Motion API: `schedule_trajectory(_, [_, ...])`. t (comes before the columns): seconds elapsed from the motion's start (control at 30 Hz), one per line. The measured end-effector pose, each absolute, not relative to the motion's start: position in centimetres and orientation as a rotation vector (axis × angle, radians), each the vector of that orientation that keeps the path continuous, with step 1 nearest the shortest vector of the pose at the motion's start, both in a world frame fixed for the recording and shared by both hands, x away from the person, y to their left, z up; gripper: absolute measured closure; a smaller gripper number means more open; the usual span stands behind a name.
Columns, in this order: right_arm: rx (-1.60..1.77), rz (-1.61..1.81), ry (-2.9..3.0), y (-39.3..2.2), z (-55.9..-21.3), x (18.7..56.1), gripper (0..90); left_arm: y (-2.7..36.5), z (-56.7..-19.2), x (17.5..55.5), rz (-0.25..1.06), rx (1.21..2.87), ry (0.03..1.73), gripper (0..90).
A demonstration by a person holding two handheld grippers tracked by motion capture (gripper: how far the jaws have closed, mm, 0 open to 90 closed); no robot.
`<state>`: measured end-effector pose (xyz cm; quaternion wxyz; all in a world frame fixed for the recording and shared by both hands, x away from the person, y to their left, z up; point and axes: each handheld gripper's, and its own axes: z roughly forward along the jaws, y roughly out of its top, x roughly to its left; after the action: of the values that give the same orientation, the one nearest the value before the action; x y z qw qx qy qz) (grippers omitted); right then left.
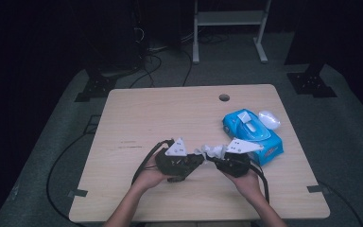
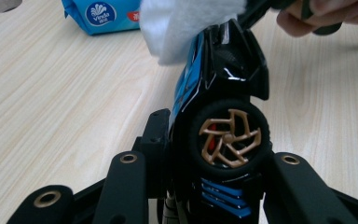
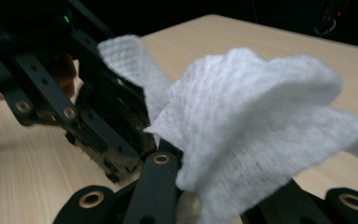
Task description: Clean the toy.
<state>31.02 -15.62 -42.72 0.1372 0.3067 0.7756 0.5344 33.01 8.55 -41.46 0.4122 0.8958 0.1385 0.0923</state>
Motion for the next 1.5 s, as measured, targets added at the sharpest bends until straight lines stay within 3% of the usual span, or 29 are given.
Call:
schedule_trajectory(0.43, [0.939, 1.53, 2.299, -15.5, -43.6, 31.4, 80.1, 8.6, -41.1, 33.0, 0.23, 2.219, 0.355, 62.5])
schedule_trajectory(0.8, [0.827, 1.629, 2.238, -14.8, -40.5, 29.9, 80.2, 7.9, -40.1, 32.3, 0.251, 2.176, 0.306, 63.2])
schedule_trajectory(1.13, [0.765, 1.621, 2.282, -13.0, -41.3, 29.5, 80.4, 9.9, -40.1, 31.5, 0.248, 2.21, 0.286, 61.1])
schedule_trajectory(1.5, [0.738, 1.527, 2.339, -11.3, -42.9, 29.9, 80.3, 12.0, -41.4, 30.2, 0.304, 2.129, 0.337, 60.7])
